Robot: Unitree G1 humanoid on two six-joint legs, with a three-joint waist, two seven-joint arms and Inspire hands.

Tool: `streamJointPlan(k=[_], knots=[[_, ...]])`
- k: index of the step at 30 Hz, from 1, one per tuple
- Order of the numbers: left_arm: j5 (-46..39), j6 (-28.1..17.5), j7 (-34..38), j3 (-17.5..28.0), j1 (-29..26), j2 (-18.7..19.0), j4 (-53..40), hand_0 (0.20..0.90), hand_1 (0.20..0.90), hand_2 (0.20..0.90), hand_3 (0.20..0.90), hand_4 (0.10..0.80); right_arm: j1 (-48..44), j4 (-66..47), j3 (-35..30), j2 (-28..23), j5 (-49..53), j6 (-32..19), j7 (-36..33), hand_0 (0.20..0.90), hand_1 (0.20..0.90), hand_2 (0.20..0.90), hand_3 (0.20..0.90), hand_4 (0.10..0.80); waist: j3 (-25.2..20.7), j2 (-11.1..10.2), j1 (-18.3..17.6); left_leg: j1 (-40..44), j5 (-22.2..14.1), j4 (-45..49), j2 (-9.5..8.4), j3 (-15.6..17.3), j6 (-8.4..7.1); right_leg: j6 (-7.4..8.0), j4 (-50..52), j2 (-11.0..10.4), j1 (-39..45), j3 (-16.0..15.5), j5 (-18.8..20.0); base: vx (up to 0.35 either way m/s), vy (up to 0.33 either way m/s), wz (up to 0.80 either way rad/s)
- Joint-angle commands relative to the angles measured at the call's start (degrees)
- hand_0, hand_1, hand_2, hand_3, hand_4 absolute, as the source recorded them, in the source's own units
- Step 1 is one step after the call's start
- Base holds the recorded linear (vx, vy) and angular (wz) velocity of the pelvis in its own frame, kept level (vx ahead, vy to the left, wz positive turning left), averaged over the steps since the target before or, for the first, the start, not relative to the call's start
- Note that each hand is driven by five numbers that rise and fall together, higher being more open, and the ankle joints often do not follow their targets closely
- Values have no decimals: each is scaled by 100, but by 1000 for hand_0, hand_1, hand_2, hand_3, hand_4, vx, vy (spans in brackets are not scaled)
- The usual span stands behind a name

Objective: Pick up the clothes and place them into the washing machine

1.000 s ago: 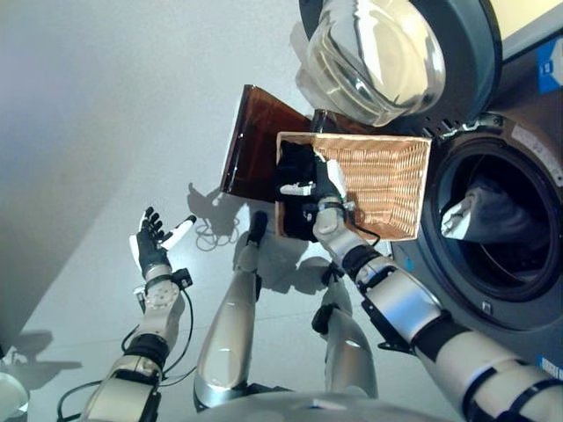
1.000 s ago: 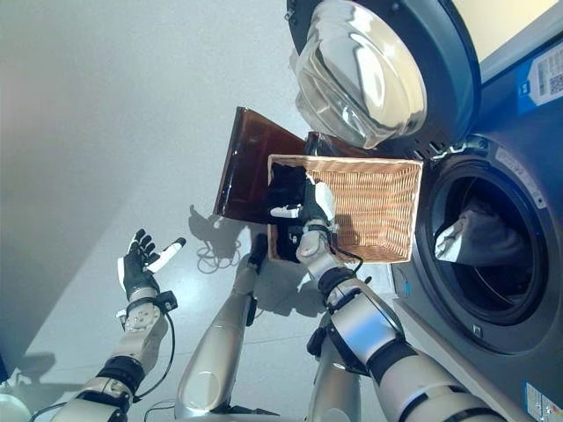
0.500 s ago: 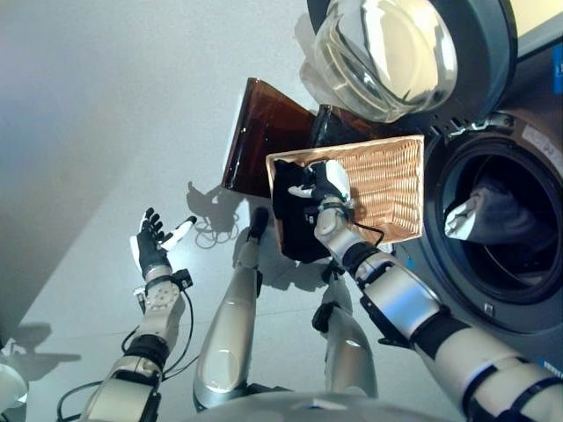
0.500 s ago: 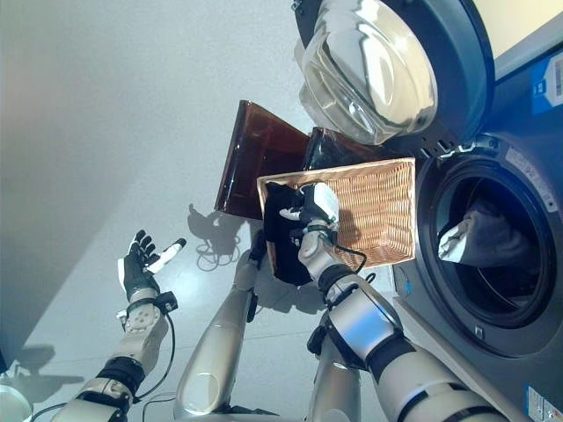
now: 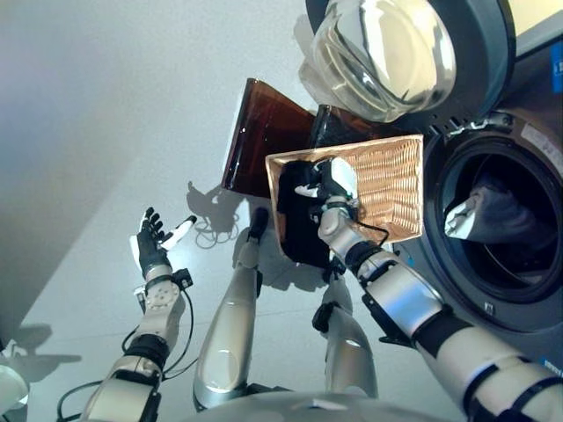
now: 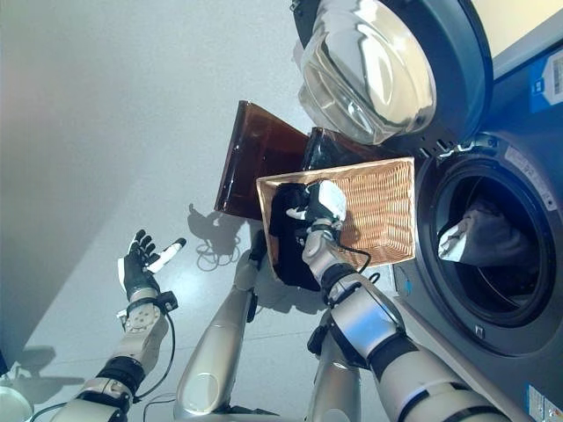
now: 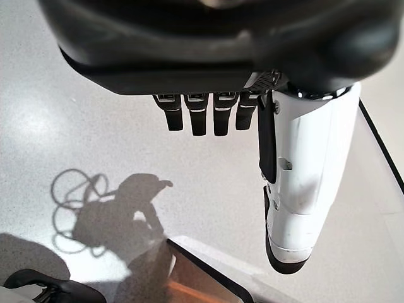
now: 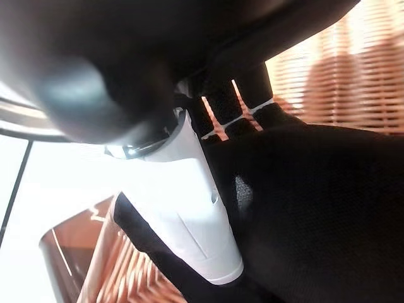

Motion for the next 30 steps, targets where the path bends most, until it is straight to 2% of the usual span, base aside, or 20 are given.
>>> streamJointPlan(k=[1, 4, 5, 7, 8, 9, 10, 11, 12, 16, 21, 24, 30], knots=[[-66, -257, 190, 141, 322, 282, -288, 900, 900, 900, 900, 800, -237, -430, -210, -103, 382, -433, -167, 200, 200, 200, 200, 300, 6, 184, 32, 543, 288, -1100, -360, 62, -106, 180, 5, 57, 573, 105, 46, 9, -5, -5], [-86, -238, 169, 192, 314, 277, -173, 900, 900, 900, 900, 800, -107, -776, -359, -149, 994, -715, 16, 200, 200, 200, 200, 300, -26, 158, -11, 589, 275, -1100, -351, 93, -100, 174, 14, 65, 591, 124, 45, 6, -3, -3], [-138, -207, 140, 268, 339, 248, -85, 900, 900, 900, 900, 800, 181, -1305, -548, -230, 1838, -1051, 178, 200, 200, 200, 200, 300, -70, 112, -69, 640, 258, -1100, -328, 124, -102, 176, 17, 74, 614, 147, 42, 0, 0, 0], [-155, -156, 87, 316, 390, 259, -30, 900, 900, 900, 900, 800, 563, -1780, -772, -320, 2793, -1394, 436, 200, 200, 200, 200, 300, -115, 88, -119, 707, 241, -1100, -306, 155, -101, 174, 24, 85, 651, 180, 31, 30, 1, -2], [-156, -156, 87, 315, 392, 258, -30, 900, 900, 900, 900, 800, 567, -1782, -771, -322, 2795, -1394, 437, 200, 200, 200, 200, 300, -116, 88, -117, 708, 240, -1100, -306, 157, -101, 174, 24, 85, 652, 182, 31, 30, 4, -8], [-263, -117, 15, 365, 420, 223, 164, 900, 900, 900, 900, 800, 973, -2201, -1086, -283, 4174, -1766, 858, 200, 200, 200, 200, 300, -163, 70, -159, 791, 206, -1100, -291, 214, -100, 176, 26, 83, 695, 201, 20, 22, 7, -18], [-264, -118, 14, 363, 422, 222, 165, 900, 900, 900, 900, 800, 977, -2200, -1085, -286, 4180, -1767, 864, 200, 200, 200, 200, 300, -164, 70, -155, 794, 204, -1100, -290, 217, -100, 176, 26, 84, 696, 205, 20, 38, 15, -18], [-328, -53, -81, 387, 419, 185, 377, 900, 900, 900, 900, 800, 1392, -2599, -1209, -249, 5187, -1972, 1323, 200, 200, 200, 200, 300, -196, 68, -199, 863, 189, -1100, -280, 267, -101, 179, 27, 79, 734, 225, 18, 16, 7, -25], [-329, -54, -83, 385, 420, 184, 379, 900, 900, 900, 900, 800, 1395, -2597, -1208, -252, 5194, -1974, 1330, 200, 200, 200, 200, 300, -197, 69, -197, 865, 188, -1100, -280, 269, -101, 179, 27, 80, 735, 227, 18, 30, 12, -23], [-487, 73, -308, 430, 443, 39, 779, 900, 900, 900, 900, 800, 2299, -3559, -1355, -41, 6948, -2222, 2191, 200, 200, 200, 200, 300, -367, 118, -319, 1087, 104, -1100, -281, 400, -97, 181, 28, 57, 865, 320, -1, 48, 10, -20], [-546, 102, -445, 445, 478, -87, 991, 900, 900, 900, 900, 800, 2861, -3976, -1430, 53, 7616, -2278, 2623, 200, 200, 200, 200, 300, -514, 187, -396, 1293, 27, -1100, -289, 503, -82, 184, 36, 28, 977, 406, -21, 49, 2, -19], [-574, 114, -568, 464, 493, -174, 1157, 900, 900, 900, 900, 800, 3293, -4364, -1618, 127, 8189, -2399, 2982, 200, 200, 200, 200, 300, -652, 316, -506, 1463, -32, -1100, -317, 628, -68, 196, 43, -18, 1036, 505, -38, 48, 17, -2], [-594, 128, -678, 415, 514, -293, 1367, 900, 900, 900, 900, 800, 3510, -4469, -2043, 243, 8658, -2616, 3128, 200, 200, 200, 200, 300, -794, 523, -663, 1690, -132, -1100, -344, 825, -40, 201, 75, -48, 1068, 677, -76, 47, 25, -16]])
